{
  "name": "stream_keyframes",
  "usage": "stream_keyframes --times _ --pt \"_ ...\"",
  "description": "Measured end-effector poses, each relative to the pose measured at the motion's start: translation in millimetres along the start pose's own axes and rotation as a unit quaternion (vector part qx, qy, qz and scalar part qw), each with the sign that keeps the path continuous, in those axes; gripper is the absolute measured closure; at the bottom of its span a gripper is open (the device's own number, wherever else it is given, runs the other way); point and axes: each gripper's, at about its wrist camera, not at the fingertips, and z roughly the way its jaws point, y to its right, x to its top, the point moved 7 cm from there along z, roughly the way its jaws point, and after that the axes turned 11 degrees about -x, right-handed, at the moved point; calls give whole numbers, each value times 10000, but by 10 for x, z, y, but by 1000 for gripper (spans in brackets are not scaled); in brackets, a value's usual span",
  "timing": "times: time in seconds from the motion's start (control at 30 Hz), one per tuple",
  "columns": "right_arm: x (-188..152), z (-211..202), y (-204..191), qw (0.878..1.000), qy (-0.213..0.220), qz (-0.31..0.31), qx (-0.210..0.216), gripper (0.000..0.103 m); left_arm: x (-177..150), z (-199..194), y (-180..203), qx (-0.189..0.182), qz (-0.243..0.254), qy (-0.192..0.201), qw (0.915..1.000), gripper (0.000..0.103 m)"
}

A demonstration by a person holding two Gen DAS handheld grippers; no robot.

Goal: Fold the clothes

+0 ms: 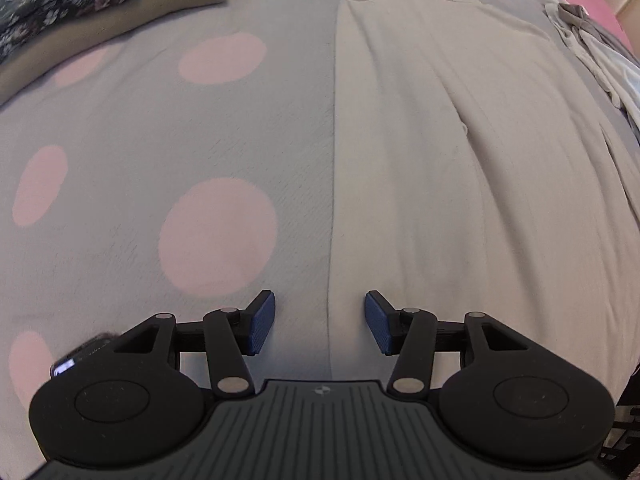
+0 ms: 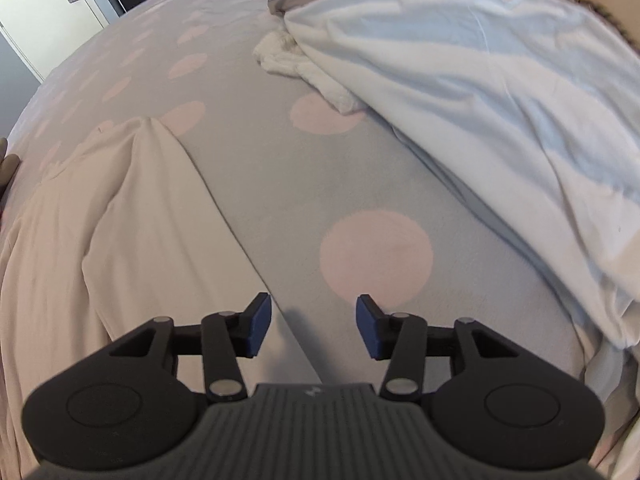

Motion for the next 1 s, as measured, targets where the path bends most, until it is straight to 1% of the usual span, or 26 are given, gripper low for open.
stream_keyframes --times 0.1,0.13,0.17,0.2,0.23,0.27,0.33,0.37,0.47,0.57,0.6,0.7,0.73,0.8,0.9,1.0 --pt "-117 68 -62 9993 -305 9 221 50 -42 -14 12 -94 -66 -11 9999 55" --pt "-140 57 -113 9991 -315 -87 272 50 -56 -12 24 -118 -69 -19 9999 57" --pt "-161 45 -173 9987 -330 -224 318 63 -70 -10 35 -142 -71 -27 9999 62" --pt "-186 42 -227 9983 -362 -355 295 91 -68 -4 63 -165 -28 -19 9999 65" --pt "-216 43 -270 9978 -412 -466 228 98 -65 1 92 -189 15 -11 9998 76" --pt "-229 32 -303 9976 -396 -540 166 98 -63 7 120 -212 58 -3 9998 90" --pt "-183 -37 -334 9977 -216 -635 25 98 -48 -5 168 -234 123 43 9996 100" --pt "-148 -83 -336 9979 -117 -637 -32 98 -36 -23 187 -233 144 80 9996 101" --pt "4 -262 -259 9993 181 -326 -88 98 49 -168 160 -249 71 333 9991 101" --pt "217 -452 -146 9982 556 38 -220 98 204 -428 41 -380 -161 660 9970 101" --pt "294 -510 -117 9974 662 124 -253 98 287 -542 6 -352 -216 801 9959 101" --pt "565 -676 -60 9939 1001 363 -294 99 564 -894 -279 -206 -482 1284 9903 101" --pt "672 -725 -61 9929 1097 353 -310 99 664 -1010 -382 -173 -575 1432 9879 101" --pt "886 -824 -64 9905 1290 328 -345 99 937 -1195 -494 29 -643 1617 9847 101" --pt "1237 -926 -62 9868 1503 107 -587 98 1196 -1394 -738 364 -725 1782 9807 101" --pt "1563 -871 -33 9856 1458 -53 -858 98 1368 -1452 -1007 667 -851 1699 9795 101"
